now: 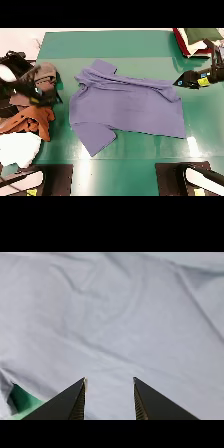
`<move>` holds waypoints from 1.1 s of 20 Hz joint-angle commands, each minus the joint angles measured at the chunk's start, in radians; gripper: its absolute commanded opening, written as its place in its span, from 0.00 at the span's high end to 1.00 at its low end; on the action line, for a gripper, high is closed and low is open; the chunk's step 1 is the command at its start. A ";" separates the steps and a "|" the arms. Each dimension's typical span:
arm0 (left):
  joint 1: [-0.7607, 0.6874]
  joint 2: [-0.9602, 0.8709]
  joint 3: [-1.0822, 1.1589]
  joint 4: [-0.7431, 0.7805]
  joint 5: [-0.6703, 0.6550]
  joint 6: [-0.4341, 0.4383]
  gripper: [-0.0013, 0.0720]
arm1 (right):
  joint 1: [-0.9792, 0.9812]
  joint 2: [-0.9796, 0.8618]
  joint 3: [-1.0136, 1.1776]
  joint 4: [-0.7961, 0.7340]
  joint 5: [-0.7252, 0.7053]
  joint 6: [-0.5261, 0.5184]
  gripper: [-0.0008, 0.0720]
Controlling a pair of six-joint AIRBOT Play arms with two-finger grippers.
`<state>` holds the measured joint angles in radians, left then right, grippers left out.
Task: Fold the shirts.
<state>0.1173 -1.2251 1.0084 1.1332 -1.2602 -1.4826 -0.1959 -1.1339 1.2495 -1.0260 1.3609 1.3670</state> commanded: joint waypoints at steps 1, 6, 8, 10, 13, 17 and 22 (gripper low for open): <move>0.005 0.060 -0.290 -0.119 0.119 0.053 0.16 | 0.001 0.086 -0.095 0.040 -0.049 -0.008 0.53; -0.112 0.058 -0.390 -0.256 0.300 0.096 0.16 | 0.001 0.111 -0.098 0.040 -0.051 -0.006 0.53; -0.168 0.058 -0.389 -0.257 0.336 0.083 0.16 | -0.004 0.111 -0.098 0.036 -0.039 -0.007 0.53; -0.175 0.058 -0.377 -0.256 0.331 0.058 0.33 | -0.040 0.109 -0.100 0.019 0.005 -0.007 0.53; -0.176 0.059 -0.321 -0.243 0.308 0.068 0.91 | -0.156 0.137 -0.187 -0.074 0.050 -0.006 0.53; -0.176 0.059 -0.241 -0.243 0.273 0.105 0.95 | -0.447 0.211 -0.470 -0.221 0.058 -0.007 0.25; -0.176 0.059 -0.225 -0.244 0.275 0.105 0.95 | -0.726 0.155 -0.708 -0.124 0.021 -0.031 0.36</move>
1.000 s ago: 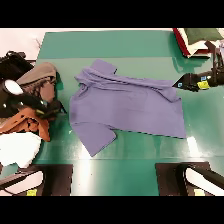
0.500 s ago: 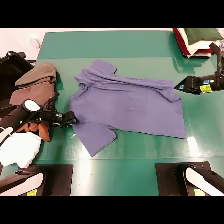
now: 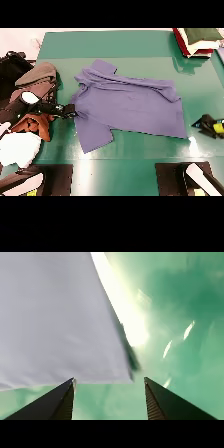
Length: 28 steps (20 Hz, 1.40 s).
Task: Fold the shirts.
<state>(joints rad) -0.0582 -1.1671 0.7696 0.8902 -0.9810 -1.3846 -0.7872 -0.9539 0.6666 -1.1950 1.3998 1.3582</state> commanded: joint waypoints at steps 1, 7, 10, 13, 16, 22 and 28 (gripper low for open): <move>0.000 0.001 0.013 0.000 -0.004 0.007 0.95 | -0.136 -0.047 -0.154 0.078 -0.035 -0.041 0.40; 0.000 0.001 0.014 -0.001 -0.003 0.005 0.95 | 0.054 -0.163 -0.165 0.223 -0.231 -0.043 0.50; 0.000 0.001 0.016 -0.005 -0.010 -0.003 0.95 | 0.165 -0.166 -0.106 0.225 -0.253 -0.043 0.82; 0.000 0.063 0.089 0.000 -0.050 -0.013 0.95 | 0.267 -0.084 -0.003 0.227 -0.217 -0.043 0.96; 0.029 0.223 0.283 0.002 -0.095 -0.034 0.95 | 0.359 0.064 0.216 0.236 -0.177 -0.043 0.96; 0.086 0.434 0.947 0.099 -0.101 -0.056 0.95 | 0.428 0.260 0.829 0.209 -0.161 0.007 0.96; 0.086 0.435 1.313 0.305 -0.006 -0.089 0.95 | 0.428 0.257 1.269 0.012 -0.044 0.097 0.96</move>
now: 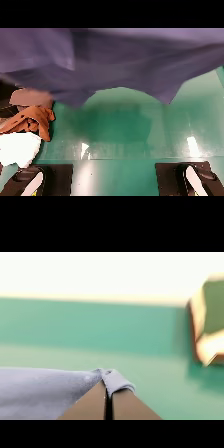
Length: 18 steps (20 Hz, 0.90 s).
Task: Fold the shirts.
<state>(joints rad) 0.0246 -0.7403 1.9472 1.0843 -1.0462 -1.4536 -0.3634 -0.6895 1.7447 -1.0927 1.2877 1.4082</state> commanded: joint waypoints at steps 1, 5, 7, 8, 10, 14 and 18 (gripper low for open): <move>0.003 0.003 0.127 0.126 0.058 -0.042 0.95 | 0.005 -0.034 0.239 -0.088 0.112 0.051 0.96; 0.003 -0.111 0.048 0.110 -0.088 -0.085 0.95 | 0.005 -0.180 0.304 -0.086 0.277 0.095 0.96; 0.003 -0.203 -0.020 0.077 -0.176 -0.084 0.95 | 0.005 -0.245 0.215 -0.085 0.314 0.095 0.96; 0.003 -0.256 -0.063 0.058 -0.216 -0.084 0.95 | 0.005 -0.280 0.161 -0.086 0.326 0.095 0.96; 0.003 -0.369 -0.158 0.028 -0.266 -0.083 0.95 | 0.005 -0.363 0.028 -0.087 0.327 0.095 0.96; 0.003 -0.592 -0.362 0.014 -0.261 -0.083 0.95 | 0.005 -0.541 -0.213 -0.086 0.245 0.082 0.96; 0.003 -0.800 -0.397 -0.020 -0.142 -0.055 0.95 | 0.008 -0.741 -0.290 -0.078 0.109 0.082 0.96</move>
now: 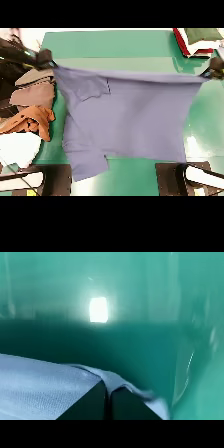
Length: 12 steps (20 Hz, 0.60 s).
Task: Fold the shirts.
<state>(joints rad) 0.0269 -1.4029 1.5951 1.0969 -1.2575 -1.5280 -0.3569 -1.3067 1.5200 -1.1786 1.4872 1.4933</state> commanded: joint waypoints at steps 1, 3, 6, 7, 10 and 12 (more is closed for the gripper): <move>0.001 -0.169 -0.037 -0.052 0.122 0.019 0.95 | 0.001 -0.163 -0.048 0.021 -0.119 -0.002 0.96; 0.001 -0.218 0.001 -0.085 0.193 0.020 0.95 | 0.001 -0.238 0.023 0.089 -0.147 -0.003 0.96; 0.001 -0.238 0.039 -0.082 0.198 0.051 0.95 | 0.019 -0.297 0.135 0.105 -0.137 -0.008 0.96; 0.001 -0.238 0.042 -0.082 0.173 0.072 0.95 | 0.029 -0.299 0.151 0.101 -0.129 -0.036 0.96; 0.000 -0.238 0.038 -0.023 0.026 0.091 0.95 | 0.077 -0.267 0.085 -0.012 -0.108 -0.051 0.96; 0.000 -0.238 0.002 -0.001 -0.030 0.090 0.95 | 0.105 -0.230 -0.026 -0.081 -0.131 -0.051 0.96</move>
<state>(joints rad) 0.0273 -1.6341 1.6184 1.0588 -1.1908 -1.4540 -0.2867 -1.5616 1.5757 -1.1690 1.3697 1.4532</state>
